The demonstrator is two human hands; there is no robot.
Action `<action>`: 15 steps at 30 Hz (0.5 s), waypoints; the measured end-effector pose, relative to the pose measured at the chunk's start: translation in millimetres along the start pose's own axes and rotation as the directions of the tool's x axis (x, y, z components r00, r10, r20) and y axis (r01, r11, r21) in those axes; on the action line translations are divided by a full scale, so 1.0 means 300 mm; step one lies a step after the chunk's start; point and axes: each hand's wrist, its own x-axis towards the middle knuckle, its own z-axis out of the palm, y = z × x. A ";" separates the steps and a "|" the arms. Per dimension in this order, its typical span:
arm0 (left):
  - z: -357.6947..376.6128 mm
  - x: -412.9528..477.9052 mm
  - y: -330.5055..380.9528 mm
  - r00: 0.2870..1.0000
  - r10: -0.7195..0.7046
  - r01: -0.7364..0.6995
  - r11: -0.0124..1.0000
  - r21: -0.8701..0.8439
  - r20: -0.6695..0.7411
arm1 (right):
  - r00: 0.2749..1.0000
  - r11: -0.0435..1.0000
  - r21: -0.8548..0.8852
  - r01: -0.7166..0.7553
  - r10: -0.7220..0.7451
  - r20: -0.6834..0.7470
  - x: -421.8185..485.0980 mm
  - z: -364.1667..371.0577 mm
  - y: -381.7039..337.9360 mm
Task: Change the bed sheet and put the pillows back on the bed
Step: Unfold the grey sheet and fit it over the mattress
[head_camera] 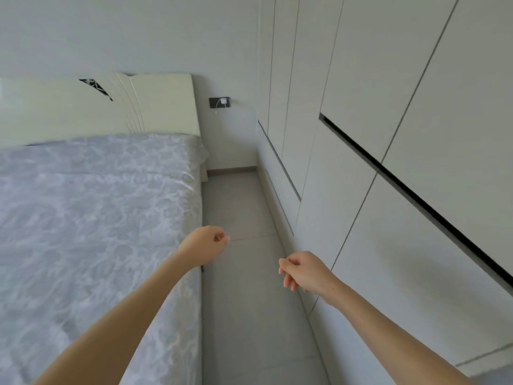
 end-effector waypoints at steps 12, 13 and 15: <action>-0.358 0.858 -0.086 0.971 -0.152 0.133 0.984 -0.116 -0.184 | 0.986 0.988 -0.052 0.145 -0.140 0.090 1.082 -0.236 -0.314; -0.389 0.943 -0.100 0.966 -0.174 0.153 0.981 -0.118 -0.193 | 0.984 0.987 -0.052 0.154 -0.149 0.097 1.188 -0.257 -0.346; -0.451 1.094 -0.133 0.951 -0.235 0.213 0.969 -0.125 -0.199 | 0.979 0.983 -0.059 0.175 -0.167 0.119 1.382 -0.293 -0.419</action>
